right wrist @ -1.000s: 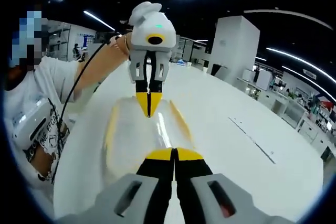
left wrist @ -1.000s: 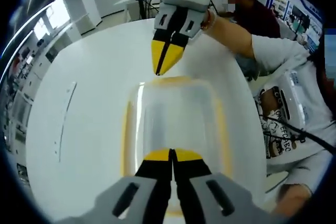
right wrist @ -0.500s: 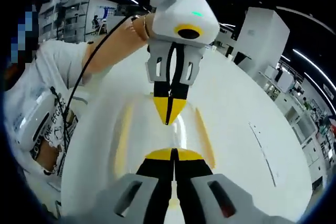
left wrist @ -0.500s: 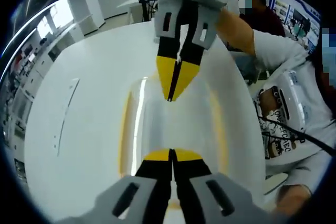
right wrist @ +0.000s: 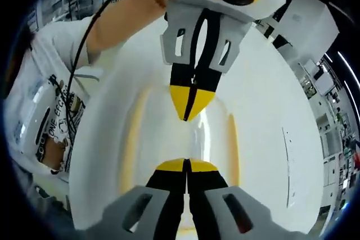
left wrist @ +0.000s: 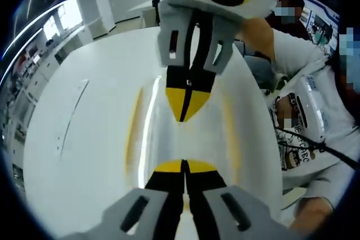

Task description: Snap each plastic latch of the storage box into its locked position after aligning the lid with the box until every specified latch is closed and the lid sits flush.

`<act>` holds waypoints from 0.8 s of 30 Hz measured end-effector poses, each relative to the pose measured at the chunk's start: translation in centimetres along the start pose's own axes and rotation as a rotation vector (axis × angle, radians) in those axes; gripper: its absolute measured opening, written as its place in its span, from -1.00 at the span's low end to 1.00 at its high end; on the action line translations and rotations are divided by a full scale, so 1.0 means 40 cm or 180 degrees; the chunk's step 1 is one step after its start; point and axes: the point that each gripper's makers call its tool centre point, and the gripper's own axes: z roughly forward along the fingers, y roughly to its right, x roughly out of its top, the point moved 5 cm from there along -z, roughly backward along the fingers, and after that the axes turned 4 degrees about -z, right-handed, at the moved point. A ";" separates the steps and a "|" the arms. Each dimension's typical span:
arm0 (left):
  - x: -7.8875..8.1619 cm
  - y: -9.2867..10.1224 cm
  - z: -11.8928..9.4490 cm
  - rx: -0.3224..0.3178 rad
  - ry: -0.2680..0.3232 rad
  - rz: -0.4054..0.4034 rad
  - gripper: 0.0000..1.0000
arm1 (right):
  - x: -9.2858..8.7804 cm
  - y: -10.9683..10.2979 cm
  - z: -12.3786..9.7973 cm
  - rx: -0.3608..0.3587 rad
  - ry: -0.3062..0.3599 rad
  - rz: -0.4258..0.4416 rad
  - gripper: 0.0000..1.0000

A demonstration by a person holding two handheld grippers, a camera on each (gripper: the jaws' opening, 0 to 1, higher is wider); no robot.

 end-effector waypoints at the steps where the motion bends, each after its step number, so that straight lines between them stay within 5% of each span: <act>1: -0.003 -0.001 -0.003 0.0002 0.0014 -0.0008 -1.00 | 0.004 0.001 0.001 -0.0005 -0.0035 -0.0008 -1.00; 14: -0.012 -0.021 -0.012 0.0075 0.0151 -0.0115 -0.96 | 0.015 -0.004 0.009 0.0053 -0.0845 -0.0324 -1.00; 24: -0.009 -0.045 -0.001 0.0080 0.0554 -0.0142 -0.89 | 0.007 -0.003 0.008 -0.0020 -0.1043 -0.0252 -1.00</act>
